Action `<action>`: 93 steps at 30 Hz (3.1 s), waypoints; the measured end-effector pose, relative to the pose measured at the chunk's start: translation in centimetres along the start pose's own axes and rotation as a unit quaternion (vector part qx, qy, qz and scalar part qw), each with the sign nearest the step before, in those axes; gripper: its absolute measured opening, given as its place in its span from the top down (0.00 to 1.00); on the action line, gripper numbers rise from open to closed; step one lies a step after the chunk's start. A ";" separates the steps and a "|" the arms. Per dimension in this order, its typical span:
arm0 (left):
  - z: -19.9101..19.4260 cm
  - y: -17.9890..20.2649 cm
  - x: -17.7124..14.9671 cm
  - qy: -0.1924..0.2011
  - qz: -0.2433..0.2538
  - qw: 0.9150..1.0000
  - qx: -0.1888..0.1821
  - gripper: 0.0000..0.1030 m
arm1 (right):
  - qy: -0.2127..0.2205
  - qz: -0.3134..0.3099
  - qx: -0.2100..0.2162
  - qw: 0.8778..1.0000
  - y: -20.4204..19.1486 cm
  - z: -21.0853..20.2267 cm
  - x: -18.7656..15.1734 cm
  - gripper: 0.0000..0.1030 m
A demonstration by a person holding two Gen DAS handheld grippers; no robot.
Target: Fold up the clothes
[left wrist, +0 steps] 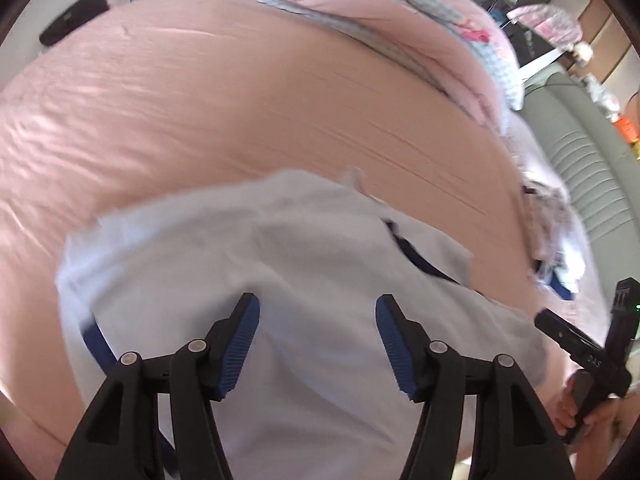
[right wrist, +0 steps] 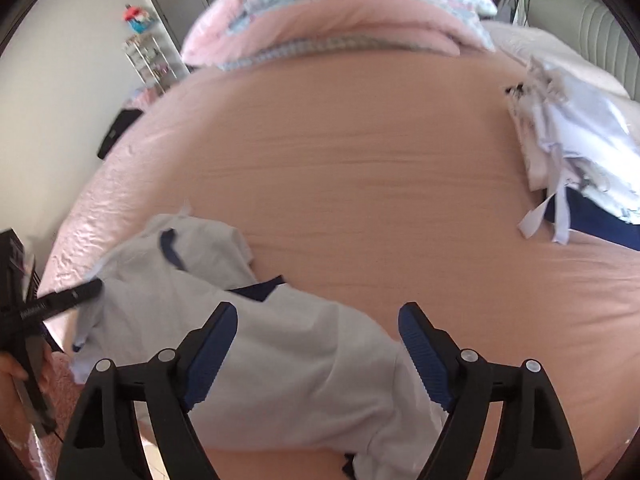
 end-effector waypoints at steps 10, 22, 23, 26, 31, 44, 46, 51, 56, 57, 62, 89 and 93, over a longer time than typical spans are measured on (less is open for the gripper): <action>4.2 6.0 4.9 0.015 0.122 0.992 -0.031 0.43 | -0.112 -0.079 0.030 0.990 -2.4 2.0 -3.0 0.63; 2.0 5.2 -6.7 -0.058 0.115 0.991 -0.039 0.95 | -0.108 -0.100 0.038 0.988 -1.2 -3.6 -7.8 0.77; 1.0 4.9 -7.5 -0.050 0.106 0.992 -0.048 0.95 | -0.107 -0.100 0.038 0.989 -1.0 -4.0 -7.9 0.77; -2.3 4.4 -8.6 -0.019 0.072 0.993 -0.088 0.95 | -0.074 -0.086 0.026 0.993 -0.2 -4.7 -6.0 0.72; -5.7 5.6 -8.8 0.038 0.027 0.990 -0.137 0.95 | -0.072 -0.046 0.037 0.996 -0.2 -1.4 -2.3 0.31; -2.0 7.7 -7.0 0.024 0.112 0.992 -0.046 0.92 | -0.116 -0.136 0.043 0.983 -4.7 2.1 -4.9 0.89; -1.2 8.6 -6.3 0.021 0.135 0.990 -0.037 0.82 | -0.109 -0.145 0.037 0.983 -4.9 0.7 -6.3 0.90; 0.7 10.9 -4.5 0.017 0.217 0.976 -0.028 0.46 | -0.093 -0.153 0.044 0.983 -4.7 -2.2 -8.4 0.90; 4.3 11.2 -2.5 -0.055 0.279 0.959 -0.020 0.46 | -0.083 -0.141 0.046 0.985 -3.8 -3.9 -8.6 0.90; 4.9 11.4 -2.5 -0.078 0.283 0.955 -0.036 0.51 | -0.083 -0.134 0.049 0.986 -3.9 -3.7 -8.6 0.90; 4.1 11.4 -4.5 -0.099 0.271 0.955 -0.064 0.97 | -0.100 -0.095 0.067 0.988 -4.0 -0.9 -8.0 0.90; -28.3 18.5 4.8 0.324 0.251 0.905 -0.114 0.97 | 0.319 -0.116 0.077 0.937 -8.2 -31.0 8.9 0.94; -23.4 15.3 3.0 0.259 0.200 0.938 -0.113 0.97 | 0.203 -0.138 0.055 0.968 -8.0 -23.3 6.3 0.83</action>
Point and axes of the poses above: each gripper's, at about its wrist camera, not at the fingertips, and z roughly the way its jaws point, y to its right, x to its top, the point moved 3 cm from there along z, roughly the way its jaws point, and after that the axes turned 5 degrees about -y, right-handed, at the moved point
